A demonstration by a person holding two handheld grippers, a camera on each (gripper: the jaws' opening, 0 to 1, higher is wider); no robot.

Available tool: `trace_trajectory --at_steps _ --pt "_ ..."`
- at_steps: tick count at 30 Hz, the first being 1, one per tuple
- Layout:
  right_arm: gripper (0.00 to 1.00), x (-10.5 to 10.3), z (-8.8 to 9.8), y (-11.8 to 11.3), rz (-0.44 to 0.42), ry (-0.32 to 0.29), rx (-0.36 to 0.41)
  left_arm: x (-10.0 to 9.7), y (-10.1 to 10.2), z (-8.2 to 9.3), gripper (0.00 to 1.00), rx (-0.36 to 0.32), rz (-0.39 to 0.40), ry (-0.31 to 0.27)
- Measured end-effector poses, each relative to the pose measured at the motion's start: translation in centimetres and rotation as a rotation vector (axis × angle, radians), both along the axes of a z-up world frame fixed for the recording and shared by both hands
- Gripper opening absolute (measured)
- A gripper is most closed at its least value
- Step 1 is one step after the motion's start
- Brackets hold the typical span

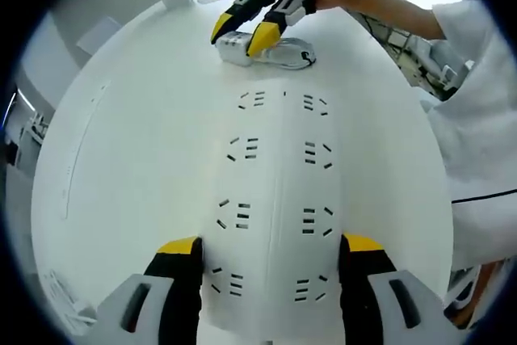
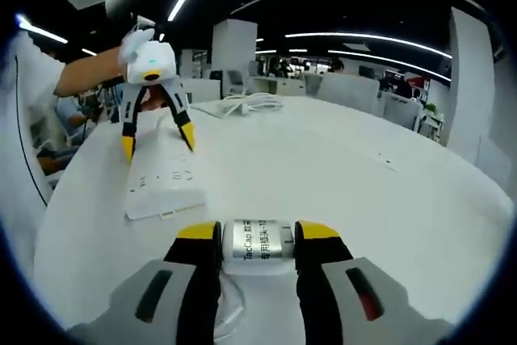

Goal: Straighten the power strip on the desk, plug the charger into it

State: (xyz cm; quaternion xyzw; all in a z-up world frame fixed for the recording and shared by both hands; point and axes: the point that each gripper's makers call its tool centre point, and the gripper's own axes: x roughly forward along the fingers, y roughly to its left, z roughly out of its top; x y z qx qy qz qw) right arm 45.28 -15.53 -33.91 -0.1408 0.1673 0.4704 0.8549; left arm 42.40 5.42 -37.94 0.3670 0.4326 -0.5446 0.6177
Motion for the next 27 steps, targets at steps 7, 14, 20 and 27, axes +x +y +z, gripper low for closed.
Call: trace_trajectory --at_steps 7,14,20,27 --pt "0.35 -2.2 -0.1 0.3 0.112 0.02 -0.02 -0.6 -0.4 0.1 0.69 -0.003 -0.014 -0.003" --pt "0.35 -4.1 -0.2 -0.2 0.176 0.026 -0.04 -1.1 -0.7 0.2 0.69 -0.014 -0.014 -0.005" --pt "0.36 -3.9 -0.2 -0.5 0.108 0.018 -0.08 -1.3 -0.7 0.2 0.69 -0.012 -0.016 -0.004" --pt "0.5 -3.8 3.7 -2.5 -0.319 -0.123 -0.076 -3.1 -1.3 0.5 0.69 -0.018 -0.017 -0.005"
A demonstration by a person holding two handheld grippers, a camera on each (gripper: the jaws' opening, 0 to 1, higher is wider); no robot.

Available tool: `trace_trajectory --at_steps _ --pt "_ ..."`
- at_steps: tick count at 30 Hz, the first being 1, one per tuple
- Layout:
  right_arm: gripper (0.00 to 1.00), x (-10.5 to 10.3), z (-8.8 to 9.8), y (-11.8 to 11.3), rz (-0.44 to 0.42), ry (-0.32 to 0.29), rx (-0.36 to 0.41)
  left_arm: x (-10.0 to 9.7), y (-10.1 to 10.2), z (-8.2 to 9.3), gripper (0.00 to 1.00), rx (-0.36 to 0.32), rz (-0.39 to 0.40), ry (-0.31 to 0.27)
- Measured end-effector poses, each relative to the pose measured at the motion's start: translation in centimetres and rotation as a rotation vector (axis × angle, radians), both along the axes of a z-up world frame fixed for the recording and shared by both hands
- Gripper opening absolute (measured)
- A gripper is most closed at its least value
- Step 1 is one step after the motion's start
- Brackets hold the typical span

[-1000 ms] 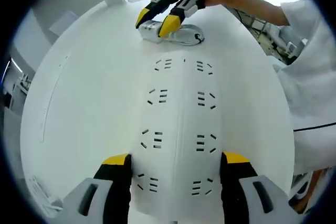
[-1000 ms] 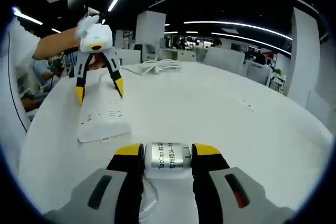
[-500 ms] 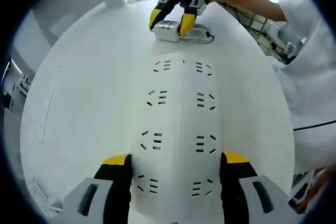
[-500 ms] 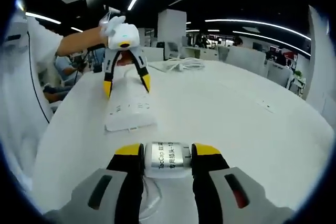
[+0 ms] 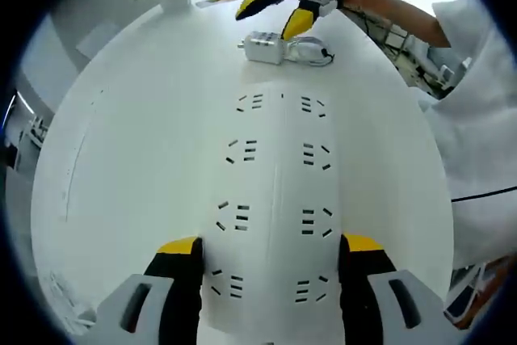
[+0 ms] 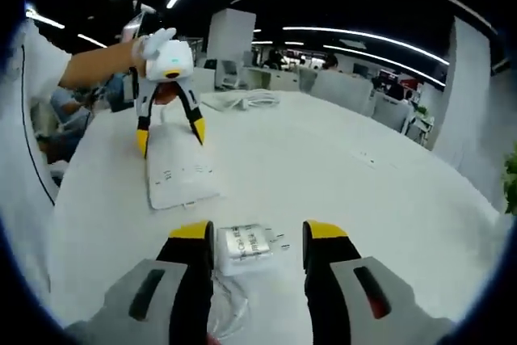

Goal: Straighten the power strip on the desk, plug the charger into it

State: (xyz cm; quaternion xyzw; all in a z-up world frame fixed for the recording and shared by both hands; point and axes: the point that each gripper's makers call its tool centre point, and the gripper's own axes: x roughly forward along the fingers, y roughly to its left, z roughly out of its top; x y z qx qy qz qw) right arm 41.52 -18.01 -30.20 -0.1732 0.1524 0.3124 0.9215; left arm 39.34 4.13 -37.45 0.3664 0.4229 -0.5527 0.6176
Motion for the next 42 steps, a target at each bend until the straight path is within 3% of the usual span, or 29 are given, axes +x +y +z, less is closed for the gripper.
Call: trace_trajectory --at_steps 3,5,8,11,14,17,26,31,37,42 --pt "0.51 -0.9 0.2 -0.5 -0.247 -0.069 0.035 0.1 -0.1 -0.1 0.69 -0.001 -0.004 0.0" --pt "0.48 -1.5 -0.3 0.1 -0.347 -0.088 0.076 -0.2 -0.2 -0.1 0.69 -0.005 -0.009 0.0" --pt "0.5 0.0 -1.4 -0.1 -0.509 -0.131 0.049 -0.4 -0.3 0.0 0.69 -0.005 -0.012 -0.001" --pt "0.51 0.2 -2.1 -0.1 -0.672 -0.123 0.062 -0.9 -0.3 0.1 0.69 -0.008 -0.011 -0.002" --pt "0.57 1.0 -3.0 -0.5 -0.757 -0.115 0.066 -1.5 -0.3 0.2 0.69 -0.01 -0.01 -0.003" --pt "0.55 1.8 -3.6 -0.8 -0.797 -0.092 0.106 -1.8 -0.3 0.3 0.69 -0.011 -0.007 -0.003" --pt "0.43 2.5 -4.3 -1.2 -0.842 -0.074 0.106 -1.5 -0.1 0.4 0.69 -0.024 -0.006 -0.002" --pt "0.34 2.4 -4.6 -1.0 -0.823 -0.067 0.081 -1.4 -0.1 0.4 0.69 -0.026 -0.009 -0.001" --pt "0.32 1.9 -4.5 -0.9 -0.807 -0.059 0.115 -1.4 -0.1 0.4 0.69 -0.029 -0.011 0.0" --pt "0.3 2.0 -4.6 -0.1 -0.717 -0.047 0.107 -1.5 -0.1 0.4 0.69 -0.024 -0.01 0.0"
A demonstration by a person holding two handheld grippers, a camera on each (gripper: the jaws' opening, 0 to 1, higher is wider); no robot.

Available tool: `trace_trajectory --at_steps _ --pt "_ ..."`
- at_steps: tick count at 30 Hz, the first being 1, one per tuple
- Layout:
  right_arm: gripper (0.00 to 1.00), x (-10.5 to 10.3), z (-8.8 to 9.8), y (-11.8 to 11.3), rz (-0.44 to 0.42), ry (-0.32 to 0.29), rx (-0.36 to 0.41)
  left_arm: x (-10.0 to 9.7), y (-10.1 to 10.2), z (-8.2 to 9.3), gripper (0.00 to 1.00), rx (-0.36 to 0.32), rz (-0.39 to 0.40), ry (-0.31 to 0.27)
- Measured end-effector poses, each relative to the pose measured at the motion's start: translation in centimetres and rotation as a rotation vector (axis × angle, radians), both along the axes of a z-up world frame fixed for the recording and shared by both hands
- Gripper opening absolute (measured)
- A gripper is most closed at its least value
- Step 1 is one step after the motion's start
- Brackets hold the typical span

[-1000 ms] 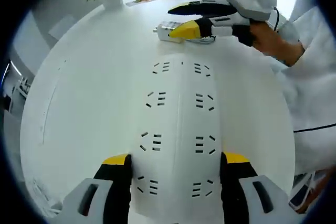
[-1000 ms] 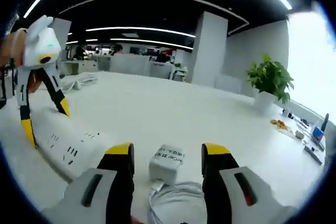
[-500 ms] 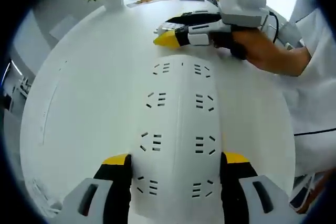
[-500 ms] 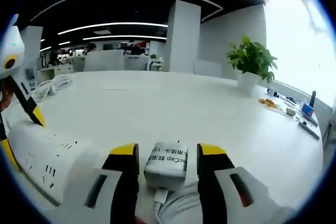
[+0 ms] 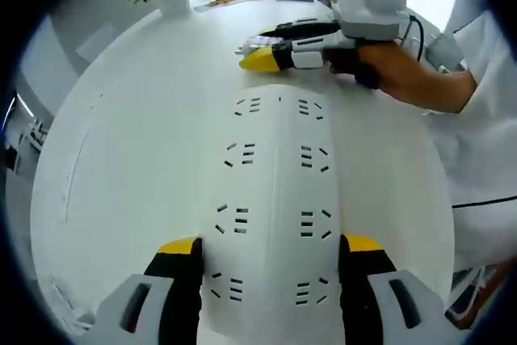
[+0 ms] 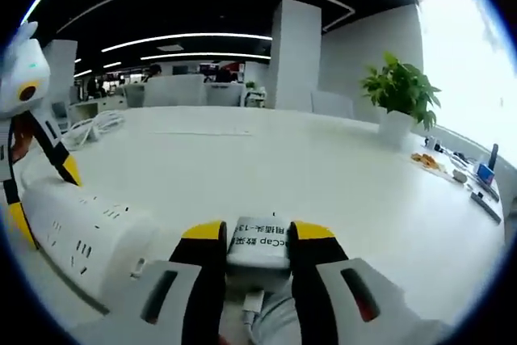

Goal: Straighten the power strip on the desk, plug the charger into it

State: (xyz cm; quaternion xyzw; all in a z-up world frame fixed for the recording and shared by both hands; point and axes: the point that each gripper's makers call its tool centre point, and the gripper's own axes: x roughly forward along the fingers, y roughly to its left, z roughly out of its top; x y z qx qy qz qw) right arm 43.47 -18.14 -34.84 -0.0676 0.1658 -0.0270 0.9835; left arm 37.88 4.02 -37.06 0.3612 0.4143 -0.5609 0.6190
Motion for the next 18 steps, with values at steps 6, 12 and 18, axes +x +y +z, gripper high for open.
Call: trace_trajectory --at_steps 6,12,18 --pt "0.3 0.0 -0.3 0.6 0.165 0.019 -0.004 -0.5 0.0 0.1 0.69 0.001 0.001 0.0" --pt "0.3 -0.4 -0.3 2.2 0.415 0.037 -0.02 -0.4 -0.1 0.0 0.69 0.004 0.005 0.001" --pt "0.3 -1.1 -0.2 3.0 0.597 0.042 0.0 0.6 -0.1 -0.1 0.69 0.006 0.01 0.002"
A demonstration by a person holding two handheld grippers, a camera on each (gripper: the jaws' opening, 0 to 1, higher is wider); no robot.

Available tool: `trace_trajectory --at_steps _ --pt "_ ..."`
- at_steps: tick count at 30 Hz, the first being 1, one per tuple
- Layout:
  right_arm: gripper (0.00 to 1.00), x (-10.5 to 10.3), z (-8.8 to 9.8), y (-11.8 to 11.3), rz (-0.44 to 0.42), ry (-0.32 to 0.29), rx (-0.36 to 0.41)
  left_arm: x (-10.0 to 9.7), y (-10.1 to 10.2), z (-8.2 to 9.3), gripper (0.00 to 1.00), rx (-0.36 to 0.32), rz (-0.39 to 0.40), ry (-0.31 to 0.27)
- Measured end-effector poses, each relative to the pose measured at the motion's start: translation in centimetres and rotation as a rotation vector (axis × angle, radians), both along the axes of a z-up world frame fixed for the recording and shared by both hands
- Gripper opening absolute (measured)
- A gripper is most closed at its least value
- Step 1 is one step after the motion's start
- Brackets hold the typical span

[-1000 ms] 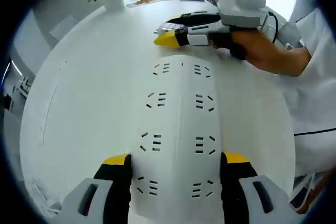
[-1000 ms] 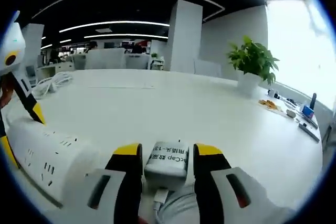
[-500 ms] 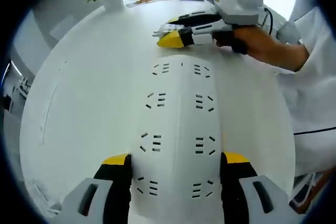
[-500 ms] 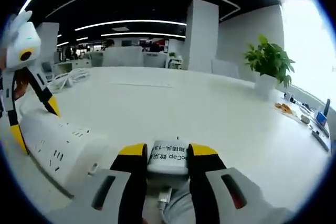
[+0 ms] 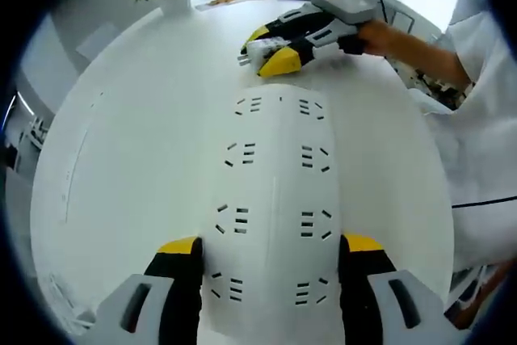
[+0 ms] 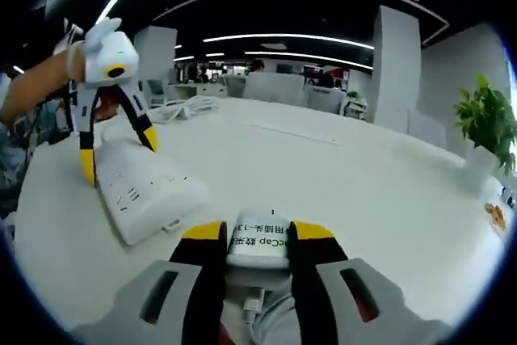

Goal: Straighten the power strip on the desk, plug the charger into it

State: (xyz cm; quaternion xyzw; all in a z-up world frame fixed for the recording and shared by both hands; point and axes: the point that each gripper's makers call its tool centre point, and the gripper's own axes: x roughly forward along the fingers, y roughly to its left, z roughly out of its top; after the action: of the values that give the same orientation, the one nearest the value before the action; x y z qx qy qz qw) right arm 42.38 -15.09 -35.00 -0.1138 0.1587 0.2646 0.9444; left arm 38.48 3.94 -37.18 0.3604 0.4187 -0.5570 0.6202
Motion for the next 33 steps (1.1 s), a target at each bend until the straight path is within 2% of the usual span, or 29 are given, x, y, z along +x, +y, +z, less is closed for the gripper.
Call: trace_trajectory --at_steps 3,5,8,9,11,12,17,21,24,29,33 --pt "0.3 -0.2 0.0 0.5 0.069 -0.016 -0.031 -0.2 0.0 0.0 0.69 0.007 0.004 0.0" --pt "0.3 -0.3 0.0 0.6 0.078 -0.02 -0.029 -0.2 0.0 0.0 0.69 0.013 0.008 0.0" --pt "0.35 -0.3 0.2 0.1 0.036 -0.015 -0.001 -0.1 0.0 0.0 0.69 0.021 0.007 0.0" --pt "0.37 -0.5 0.3 -0.4 -0.015 0.004 0.027 -0.2 0.0 0.0 0.69 0.025 0.005 0.001" --pt "0.45 -0.9 0.5 -0.5 -0.044 0.023 0.084 -0.5 0.0 0.0 0.69 0.029 0.003 -0.001" --pt "0.46 -1.0 0.7 -0.4 -0.046 0.022 0.105 -0.5 0.0 0.0 0.69 0.029 0.003 -0.001" --pt "0.4 -0.9 0.4 -0.9 -0.102 0.003 0.134 -0.5 0.0 0.0 0.69 0.036 0.007 0.0" --pt "0.38 -0.7 0.8 -0.9 -0.107 -0.007 0.146 -0.1 -0.1 -0.2 0.68 0.061 0.001 0.001" --pt "0.38 -0.7 0.4 -1.0 -0.113 0.003 0.14 0.2 -0.1 -0.3 0.68 0.086 0.0 0.004" --pt "0.35 -0.7 0.2 -0.9 -0.109 -0.013 0.119 0.3 -0.1 -0.4 0.67 0.143 -0.031 0.006" --pt "0.31 -0.7 0.0 -0.6 -0.093 -0.013 0.105 0.7 -0.2 -0.5 0.67 0.136 -0.062 0.004"
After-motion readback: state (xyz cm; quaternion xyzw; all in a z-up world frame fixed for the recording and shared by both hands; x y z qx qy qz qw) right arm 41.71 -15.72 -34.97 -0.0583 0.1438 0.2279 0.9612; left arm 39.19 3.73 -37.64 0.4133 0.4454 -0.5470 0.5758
